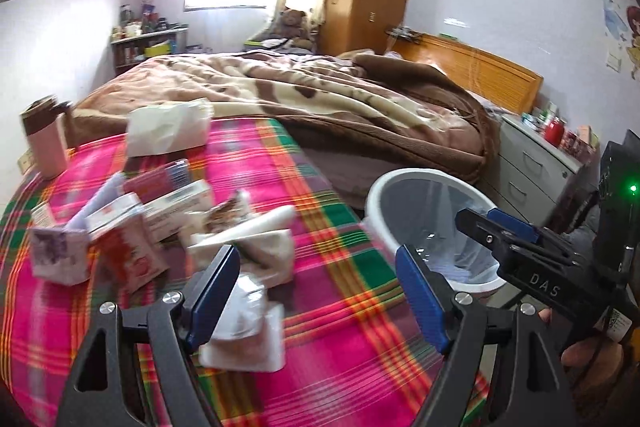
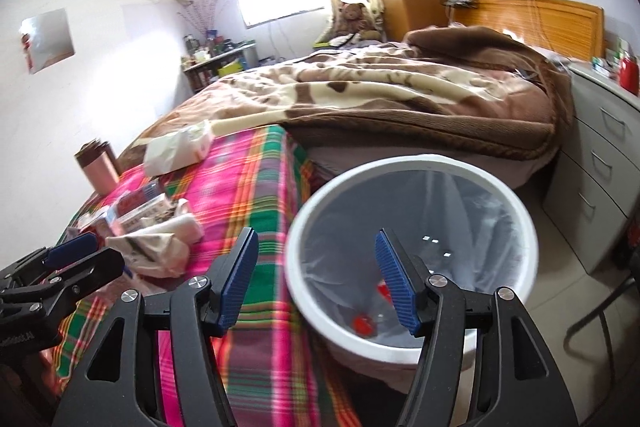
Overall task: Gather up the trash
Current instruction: 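Grasp the white paper cup with the left gripper while the right gripper returns to the bed, then grasp the beige paper bag with the right gripper while the left holds the cup, then carry the cup and paper bag over the wastebasket and release both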
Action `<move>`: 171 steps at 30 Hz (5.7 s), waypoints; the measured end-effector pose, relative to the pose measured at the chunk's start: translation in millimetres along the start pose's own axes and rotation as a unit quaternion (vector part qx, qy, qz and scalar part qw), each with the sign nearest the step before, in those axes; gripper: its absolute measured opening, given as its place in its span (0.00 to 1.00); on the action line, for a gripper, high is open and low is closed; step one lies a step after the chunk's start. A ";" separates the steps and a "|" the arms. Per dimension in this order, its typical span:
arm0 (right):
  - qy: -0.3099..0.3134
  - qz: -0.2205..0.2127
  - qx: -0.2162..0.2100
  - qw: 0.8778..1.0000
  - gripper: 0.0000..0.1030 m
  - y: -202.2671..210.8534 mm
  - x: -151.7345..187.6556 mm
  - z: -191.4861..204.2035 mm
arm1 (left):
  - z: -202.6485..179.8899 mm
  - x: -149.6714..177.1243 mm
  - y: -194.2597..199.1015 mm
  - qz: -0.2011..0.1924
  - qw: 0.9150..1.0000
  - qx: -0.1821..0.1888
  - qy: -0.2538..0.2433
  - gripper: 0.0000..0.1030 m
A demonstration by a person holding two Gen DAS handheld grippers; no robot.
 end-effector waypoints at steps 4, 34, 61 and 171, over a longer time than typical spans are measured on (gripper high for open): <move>0.016 0.001 -0.011 1.000 0.69 -6.5 1.7 19.3 | 20.4 8.6 4.2 -0.001 1.000 -0.014 0.012 0.79; 0.078 0.068 -0.056 0.993 0.70 -53.6 11.1 92.0 | 81.3 50.0 -32.4 0.065 0.995 0.003 0.071 0.49; 0.186 0.154 -0.200 0.950 0.70 -60.3 51.2 173.7 | 181.2 72.7 6.2 0.044 0.986 -0.062 0.149 0.50; -0.003 -0.001 0.020 1.000 0.15 13.1 -14.9 -47.0 | -94.2 -33.1 -49.4 0.023 0.993 0.088 -0.075 0.50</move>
Point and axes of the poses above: each gripper's, at about its wrist camera, not at the fingertips, and y roughly against the way its jaws point, z to its left, x to its underside, the point moved 9 cm from there along -y, roughly the way its jaws point, and after that the axes turned 8 degrees about z, right-handed, at the moved point
